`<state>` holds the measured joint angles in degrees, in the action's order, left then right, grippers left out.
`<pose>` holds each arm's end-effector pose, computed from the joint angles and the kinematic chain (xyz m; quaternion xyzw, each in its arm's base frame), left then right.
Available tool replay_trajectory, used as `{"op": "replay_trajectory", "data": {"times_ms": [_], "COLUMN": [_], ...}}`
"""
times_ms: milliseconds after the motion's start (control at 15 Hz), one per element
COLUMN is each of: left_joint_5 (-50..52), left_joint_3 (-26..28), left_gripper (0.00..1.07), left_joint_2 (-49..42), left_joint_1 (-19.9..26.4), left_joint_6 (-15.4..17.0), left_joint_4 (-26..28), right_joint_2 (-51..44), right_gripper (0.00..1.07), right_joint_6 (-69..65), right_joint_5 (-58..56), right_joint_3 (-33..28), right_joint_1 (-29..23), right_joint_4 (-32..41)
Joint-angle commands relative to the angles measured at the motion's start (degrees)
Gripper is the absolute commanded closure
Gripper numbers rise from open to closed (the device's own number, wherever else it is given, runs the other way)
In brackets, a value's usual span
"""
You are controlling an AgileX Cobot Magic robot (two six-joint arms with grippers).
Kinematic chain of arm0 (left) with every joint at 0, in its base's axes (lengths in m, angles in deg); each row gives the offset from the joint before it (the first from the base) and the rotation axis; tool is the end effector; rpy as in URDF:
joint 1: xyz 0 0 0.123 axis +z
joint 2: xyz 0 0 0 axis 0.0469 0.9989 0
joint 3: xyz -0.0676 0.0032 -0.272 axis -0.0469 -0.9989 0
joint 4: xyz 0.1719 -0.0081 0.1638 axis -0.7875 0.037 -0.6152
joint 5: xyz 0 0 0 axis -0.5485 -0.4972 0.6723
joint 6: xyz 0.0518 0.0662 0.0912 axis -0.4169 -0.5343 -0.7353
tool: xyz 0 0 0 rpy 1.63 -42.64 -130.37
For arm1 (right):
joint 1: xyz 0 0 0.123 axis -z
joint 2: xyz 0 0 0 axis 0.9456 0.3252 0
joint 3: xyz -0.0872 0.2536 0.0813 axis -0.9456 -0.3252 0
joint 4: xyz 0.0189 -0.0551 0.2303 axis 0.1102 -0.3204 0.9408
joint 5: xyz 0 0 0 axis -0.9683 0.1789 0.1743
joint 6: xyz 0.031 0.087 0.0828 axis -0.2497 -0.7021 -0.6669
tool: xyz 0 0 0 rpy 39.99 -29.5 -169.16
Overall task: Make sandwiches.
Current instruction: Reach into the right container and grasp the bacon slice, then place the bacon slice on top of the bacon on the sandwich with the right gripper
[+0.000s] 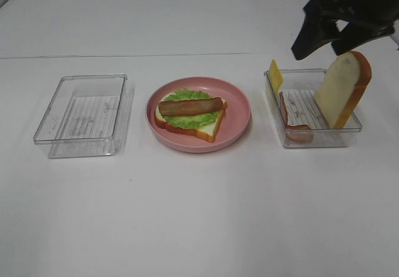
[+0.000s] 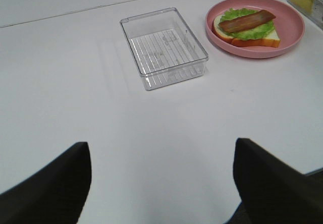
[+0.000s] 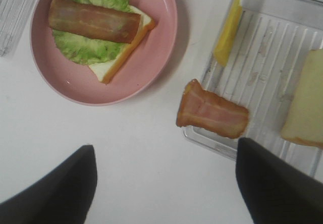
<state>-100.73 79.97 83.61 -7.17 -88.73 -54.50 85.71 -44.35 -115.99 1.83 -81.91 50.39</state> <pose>0.0141 -0.0101 0.2584 0.1053 0.8407 -0.0609 0.5276 0.3372 0.0977 0.2559 -0.1666 0.9510 0.1383 0.2209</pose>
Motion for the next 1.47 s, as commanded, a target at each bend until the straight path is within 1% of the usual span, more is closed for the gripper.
{"op": "replay_trajectory", "data": {"times_ms": [67, 200, 267, 333, 533, 667, 733, 800, 867, 933, 1000, 1067, 1267, 1333, 1400, 1467], "left_joint_5": [0.6, 0.6, 0.6, 0.6, 0.6, 0.6, 0.6, 0.6, 0.6, 0.6, 0.6, 0.6, 0.6, 0.6, 0.6, 0.6], "left_joint_3": [-0.3, -0.3, -0.3, -0.3, -0.3, -0.3, -0.3, -0.3, -0.3, -0.3, -0.3, -0.3, -0.3, -0.3, -0.3, -0.3], "left_gripper": [0.32, 0.32, 0.32, 0.32, 0.32, 0.32, 0.32, 0.32, 0.32, 0.32, 0.32, 0.32, 0.32, 0.32, 0.32, 0.32], "left_joint_2": [-1.1, -1.1, -1.1, -1.1, -1.1, -1.1, -1.1, -1.1, -1.1, -1.1, -1.1, -1.1, -1.1, -1.1, -1.1, -1.1], "left_joint_1": [-0.1, -0.1, -0.1, -0.1, -0.1, -0.1, -0.1, -0.1, -0.1, -0.1, -0.1, -0.1, -0.1, -0.1, -0.1, -0.1], "left_joint_6": [0.3, 0.3, 0.3, 0.3, 0.3, 0.3, 0.3, 0.3, 0.3, 0.3, 0.3, 0.3, 0.3, 0.3, 0.3, 0.3], "left_joint_4": [0.6, 0.6, 0.6, 0.6, 0.6, 0.6, 0.6, 0.6, 0.6, 0.6, 0.6, 0.6, 0.6, 0.6, 0.6, 0.6], "right_joint_2": [5.7, 9.4, 14.7, 16.6, 20.3, 22.3, 23.1, 23.7, 24.3, 24.3, 24.3, 24.3, 24.3, 24.3, 24.3, 24.1], "right_gripper": [0.41, 0.42, 0.42, 0.42, 0.43, 0.46, 0.51, 0.58, 0.81, 0.88, 1.02, 1.07, 1.07, 1.07, 1.07, 1.07], "right_joint_6": [-6.0, -8.4, -10.9, -11.1, -11.1, -11.1, -11.1, -11.1, -11.3, -11.3, -11.9, -12.7, -12.7, -12.7, -12.7, -12.7], "right_joint_5": [-2.2, -4.5, -7.5, -7.9, -7.2, -4.6, -3.5, -2.8, -2.8, -2.8, -2.9, -4.0, -8.6, -13.1, -14.4, -19.1], "right_joint_3": [4.5, 7.3, 10.7, 11.6, 11.7, 11.7, 11.7, 11.7, 11.7, 11.7, 11.7, 12.4, 15.4, 18.9, 19.8, 23.3], "right_joint_1": [-2.8, -3.3, -3.3, -3.3, -3.3, -3.3, -3.2, -3.2, -3.2, -3.2, -3.2, -3.2, -3.2, -3.2, -3.2, -3.2], "right_joint_4": [-2.8, -3.1, -3.7, -3.7, -3.7, -3.7, -3.7, -3.7, -3.7, -3.7, -3.7, -3.7, -3.7, -3.6, -3.3, -1.8]}}
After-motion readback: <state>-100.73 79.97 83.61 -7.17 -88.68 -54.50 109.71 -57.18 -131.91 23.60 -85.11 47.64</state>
